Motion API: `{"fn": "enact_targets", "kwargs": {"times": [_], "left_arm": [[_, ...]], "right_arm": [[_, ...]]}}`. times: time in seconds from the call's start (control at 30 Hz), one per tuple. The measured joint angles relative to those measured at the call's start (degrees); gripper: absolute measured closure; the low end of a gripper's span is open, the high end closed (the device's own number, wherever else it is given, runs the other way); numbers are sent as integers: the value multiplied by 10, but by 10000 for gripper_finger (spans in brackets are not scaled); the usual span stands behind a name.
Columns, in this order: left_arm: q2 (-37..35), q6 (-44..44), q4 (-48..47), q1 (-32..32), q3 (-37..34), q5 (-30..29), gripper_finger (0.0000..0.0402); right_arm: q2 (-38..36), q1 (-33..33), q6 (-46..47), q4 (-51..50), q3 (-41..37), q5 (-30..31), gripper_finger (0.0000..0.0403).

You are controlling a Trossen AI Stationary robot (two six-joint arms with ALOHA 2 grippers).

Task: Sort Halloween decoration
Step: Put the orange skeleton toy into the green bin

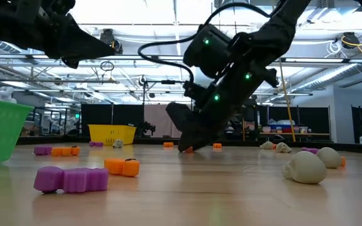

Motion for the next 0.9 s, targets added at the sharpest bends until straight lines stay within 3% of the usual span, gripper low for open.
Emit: {"fn": "enact_targets", "kwargs": {"times": [0.23, 0.47, 0.67, 0.9], "left_arm": [[0, 0, -1, -12, 0, -20, 399], [0, -1, -1, -14, 0, -39, 399], [0, -14, -2, -14, 0, -39, 398], [0, -14, -7, -14, 0, -63, 398]], "right_arm": [[12, -2, -14, 6, 4, -10, 312], [12, 5, -81, 26, 11, -72, 391], [16, 40, -146, 27, 56, -182, 387], [15, 119, -214, 37, 133, -192, 386]]}}
